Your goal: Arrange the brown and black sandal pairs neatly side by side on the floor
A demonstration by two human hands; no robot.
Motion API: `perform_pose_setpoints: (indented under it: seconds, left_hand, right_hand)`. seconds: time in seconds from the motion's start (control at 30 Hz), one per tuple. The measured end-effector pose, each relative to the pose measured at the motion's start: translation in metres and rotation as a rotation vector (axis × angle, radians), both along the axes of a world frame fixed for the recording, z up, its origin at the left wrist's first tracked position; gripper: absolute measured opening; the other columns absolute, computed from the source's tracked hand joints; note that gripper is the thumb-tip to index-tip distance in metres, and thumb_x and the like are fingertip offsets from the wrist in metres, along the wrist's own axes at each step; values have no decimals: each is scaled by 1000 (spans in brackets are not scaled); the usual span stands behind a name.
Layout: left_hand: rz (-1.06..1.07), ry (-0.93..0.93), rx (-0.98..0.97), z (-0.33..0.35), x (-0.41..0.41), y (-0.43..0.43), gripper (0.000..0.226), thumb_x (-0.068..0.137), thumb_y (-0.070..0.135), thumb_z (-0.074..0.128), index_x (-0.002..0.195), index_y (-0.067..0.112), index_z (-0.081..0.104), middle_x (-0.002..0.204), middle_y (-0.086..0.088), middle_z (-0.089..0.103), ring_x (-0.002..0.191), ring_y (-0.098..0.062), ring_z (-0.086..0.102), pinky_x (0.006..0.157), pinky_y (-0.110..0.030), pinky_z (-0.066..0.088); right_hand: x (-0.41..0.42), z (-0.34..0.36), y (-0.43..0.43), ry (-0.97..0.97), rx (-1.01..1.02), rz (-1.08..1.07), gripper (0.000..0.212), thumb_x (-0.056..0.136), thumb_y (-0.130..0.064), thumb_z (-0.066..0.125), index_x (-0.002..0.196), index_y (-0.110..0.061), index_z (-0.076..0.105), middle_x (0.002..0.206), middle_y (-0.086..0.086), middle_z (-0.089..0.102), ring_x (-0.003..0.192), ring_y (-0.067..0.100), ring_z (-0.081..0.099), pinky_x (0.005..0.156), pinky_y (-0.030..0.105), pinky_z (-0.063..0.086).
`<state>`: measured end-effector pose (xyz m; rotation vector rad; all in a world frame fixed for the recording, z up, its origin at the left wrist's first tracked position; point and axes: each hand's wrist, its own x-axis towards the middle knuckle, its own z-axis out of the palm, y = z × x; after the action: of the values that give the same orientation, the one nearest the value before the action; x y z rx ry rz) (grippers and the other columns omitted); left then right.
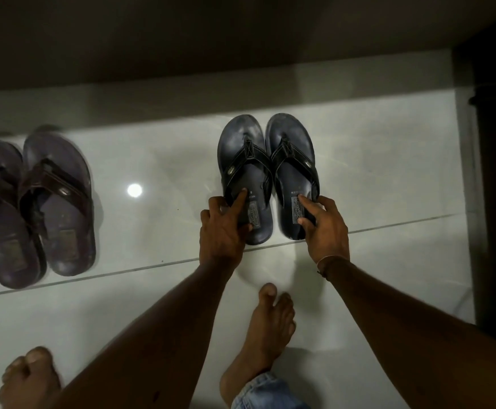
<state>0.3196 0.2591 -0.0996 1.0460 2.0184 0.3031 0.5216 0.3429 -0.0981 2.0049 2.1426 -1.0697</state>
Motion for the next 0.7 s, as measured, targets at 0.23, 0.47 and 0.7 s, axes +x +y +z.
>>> perform_pose_setpoints:
  seconds: [0.23,0.47,0.7]
  left_hand:
    - [6,-13,6,1,-1,0,76,97,40,66,159,44,22,151,-7,31,134,-35,38,109,-51,50]
    - [-5,6,14,0,0,-2,77,97,41,66,160,42,22,152,-10,30,135,-35,39,108,-52,50]
    - [42,9,107,14,-8,-10,62,99,47,57,157,38,36,153,-12,29,130,-35,45,102,-51,53]
  right_hand:
    - [-2,1,0,-20,-16,10,53,100,-11,62,150,-26,53,148,9,48,130,34,54,112,49,50]
    - [-5,3,1,-8,-29,-26,51,101,-11,60,150,-25,53,149,7,48,131,31,51,114,48,48]
    - [-11,21,1,-38,66,14,50,101,-22,54,150,-29,52,157,7,39,139,34,44,115,49,42]
